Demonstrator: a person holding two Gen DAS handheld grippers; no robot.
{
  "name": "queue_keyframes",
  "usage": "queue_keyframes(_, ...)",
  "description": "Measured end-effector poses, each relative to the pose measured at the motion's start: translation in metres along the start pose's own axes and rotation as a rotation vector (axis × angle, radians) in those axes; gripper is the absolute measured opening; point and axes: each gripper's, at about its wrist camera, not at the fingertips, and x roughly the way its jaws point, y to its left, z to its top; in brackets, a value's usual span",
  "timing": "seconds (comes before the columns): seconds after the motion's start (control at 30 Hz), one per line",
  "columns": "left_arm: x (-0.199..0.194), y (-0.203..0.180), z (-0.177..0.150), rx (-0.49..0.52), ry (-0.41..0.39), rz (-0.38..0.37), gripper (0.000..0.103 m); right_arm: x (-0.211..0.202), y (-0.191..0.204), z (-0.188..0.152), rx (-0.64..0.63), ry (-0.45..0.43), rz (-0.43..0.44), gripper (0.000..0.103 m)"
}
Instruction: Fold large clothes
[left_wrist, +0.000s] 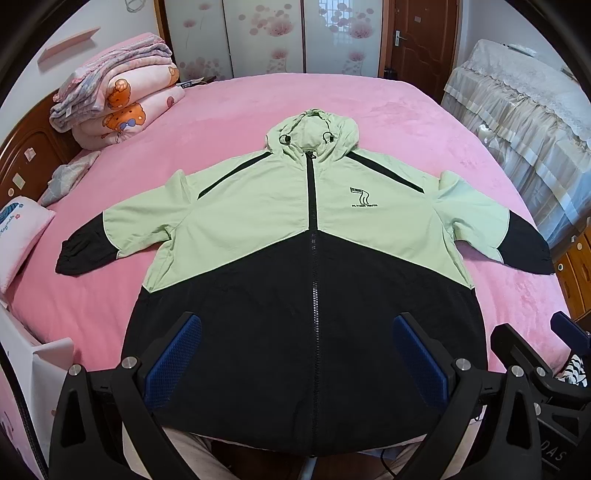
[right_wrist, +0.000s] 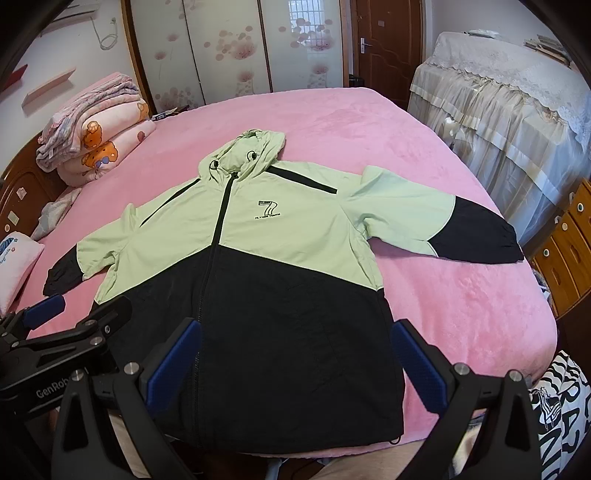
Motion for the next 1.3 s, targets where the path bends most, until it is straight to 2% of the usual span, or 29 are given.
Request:
queue_keyframes(0.5,0.001,-0.002,0.001,-0.010,0.010,-0.016,0.102,-0.001,-0.002,0.000,-0.004,-0.007,0.005,0.103)
queue_keyframes(0.67,-0.003,-0.007,0.007,0.018,-0.005,-0.027,0.102,-0.008,-0.003,0.011,-0.023,-0.036,0.003,0.103)
queue_keyframes(0.8,-0.012,-0.017,0.020,0.060,-0.037,-0.028,0.102,-0.019,-0.010,0.028,-0.032,-0.081,-0.020,0.103)
queue_keyframes(1.0,-0.028,-0.024,0.049,0.051,-0.102,-0.066,0.102,-0.036,-0.021,0.053,-0.055,-0.157,-0.062,0.103)
queue_keyframes(1.2,-0.042,-0.037,0.075,0.062,-0.176,-0.082,0.102,-0.047,-0.035,0.074,-0.067,-0.204,-0.057,0.103)
queue_keyframes(1.3,-0.046,-0.045,0.085,0.064,-0.199,-0.133,0.102,-0.050,-0.048,0.084,-0.061,-0.229,-0.063,0.103)
